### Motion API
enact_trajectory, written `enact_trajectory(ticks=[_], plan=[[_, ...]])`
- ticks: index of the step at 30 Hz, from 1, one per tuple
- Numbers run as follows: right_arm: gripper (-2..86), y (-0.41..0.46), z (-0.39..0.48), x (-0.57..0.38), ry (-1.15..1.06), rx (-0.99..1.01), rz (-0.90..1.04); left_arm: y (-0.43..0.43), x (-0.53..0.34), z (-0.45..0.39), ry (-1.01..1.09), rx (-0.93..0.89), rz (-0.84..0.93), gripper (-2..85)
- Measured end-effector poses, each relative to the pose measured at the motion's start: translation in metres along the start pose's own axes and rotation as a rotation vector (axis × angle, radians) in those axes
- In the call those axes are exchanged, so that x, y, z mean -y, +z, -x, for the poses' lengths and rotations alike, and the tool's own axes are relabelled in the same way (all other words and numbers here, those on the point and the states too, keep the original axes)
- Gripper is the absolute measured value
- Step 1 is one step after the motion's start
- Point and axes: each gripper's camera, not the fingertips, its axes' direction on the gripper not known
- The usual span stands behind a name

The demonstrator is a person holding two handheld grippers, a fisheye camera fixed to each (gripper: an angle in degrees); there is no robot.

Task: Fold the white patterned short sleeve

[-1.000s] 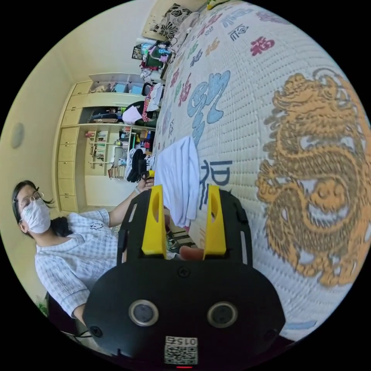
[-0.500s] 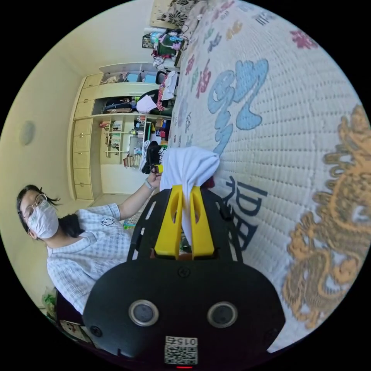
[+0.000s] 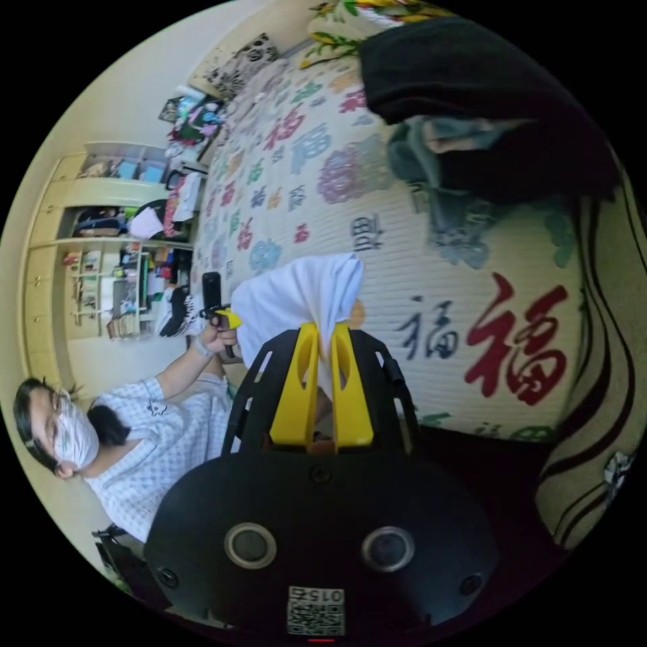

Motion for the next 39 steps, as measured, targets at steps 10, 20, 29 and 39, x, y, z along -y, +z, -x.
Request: enact_trajectory(ticks=[10,20,29,39], plan=[[3.3,0.079,-0.051,0.024,0.185,-0.091,0.095,0.099,0.044,0.009,-0.126,0.172,-0.026,4.8],[0.2,0.14,0.016,-0.012,0.363,-0.335,-0.053,0.091,0.046,-0.077,-0.032,0.437,0.026,2.8],[-0.5,0.241,0.273,-0.083,-0.131,-0.226,-0.235,-0.013,-0.049,-0.247,0.11,0.534,-0.011,-0.6],[-0.8,0.564,0.656,-0.217,-0.543,-0.59,-0.736,-0.263,-0.275,-0.494,0.115,1.068,-0.528,2.1]])
